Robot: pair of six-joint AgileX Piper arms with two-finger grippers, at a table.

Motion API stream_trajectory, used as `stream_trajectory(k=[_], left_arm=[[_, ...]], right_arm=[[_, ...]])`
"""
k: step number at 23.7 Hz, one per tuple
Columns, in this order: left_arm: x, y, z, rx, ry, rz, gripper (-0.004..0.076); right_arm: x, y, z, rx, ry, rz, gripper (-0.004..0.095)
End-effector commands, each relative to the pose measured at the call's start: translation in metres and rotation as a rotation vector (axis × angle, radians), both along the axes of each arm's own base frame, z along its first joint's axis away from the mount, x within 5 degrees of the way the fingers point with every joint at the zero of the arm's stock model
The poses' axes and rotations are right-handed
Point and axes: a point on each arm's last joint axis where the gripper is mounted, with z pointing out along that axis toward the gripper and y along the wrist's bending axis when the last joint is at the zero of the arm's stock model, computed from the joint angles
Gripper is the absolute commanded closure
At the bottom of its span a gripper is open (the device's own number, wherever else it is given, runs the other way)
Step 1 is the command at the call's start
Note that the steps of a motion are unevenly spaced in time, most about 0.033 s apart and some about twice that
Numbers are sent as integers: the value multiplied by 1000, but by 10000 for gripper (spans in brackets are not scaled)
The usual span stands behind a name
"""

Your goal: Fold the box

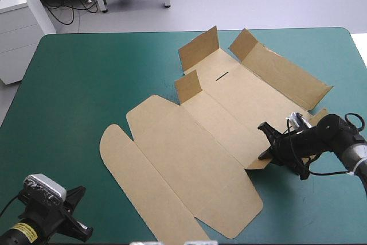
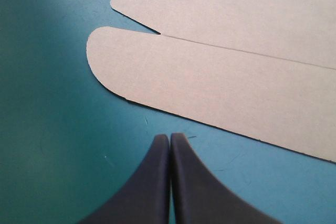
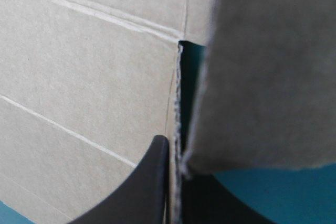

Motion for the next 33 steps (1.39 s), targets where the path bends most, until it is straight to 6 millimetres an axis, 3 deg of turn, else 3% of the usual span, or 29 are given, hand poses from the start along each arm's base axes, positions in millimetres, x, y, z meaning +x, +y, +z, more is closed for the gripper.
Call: stream_trajectory(k=[1, 7, 10, 14, 18, 21, 24, 29, 33], left_arm=[[3, -2, 12, -43, -60, 7, 734], [3, -2, 12, -43, -59, 7, 734], [3, -2, 12, -43, -59, 7, 734], [3, -2, 12, -41, -59, 8, 734], [3, -2, 12, -41, -59, 8, 734], [3, -2, 12, -41, -59, 8, 734], [3, -2, 12, -41, -59, 8, 734], [3, -2, 12, -41, -59, 8, 734], [3, -2, 12, -41, -59, 8, 734]], right_arm=[[6, -2, 17, -41, -87, 47, 926], [28, -15, 38, -229, -119, 182, 925], [61, -26, 43, -385, -54, 352, 926], [96, -32, 56, -482, -125, 451, 926], [146, -35, 78, -626, -182, 654, 925], [172, -9, 81, -735, -266, 768, 924], [191, 29, 72, -931, -280, 1043, 924], [202, 69, 65, -996, -394, 1157, 924], [199, 102, 65, -1011, -491, 1265, 924]])
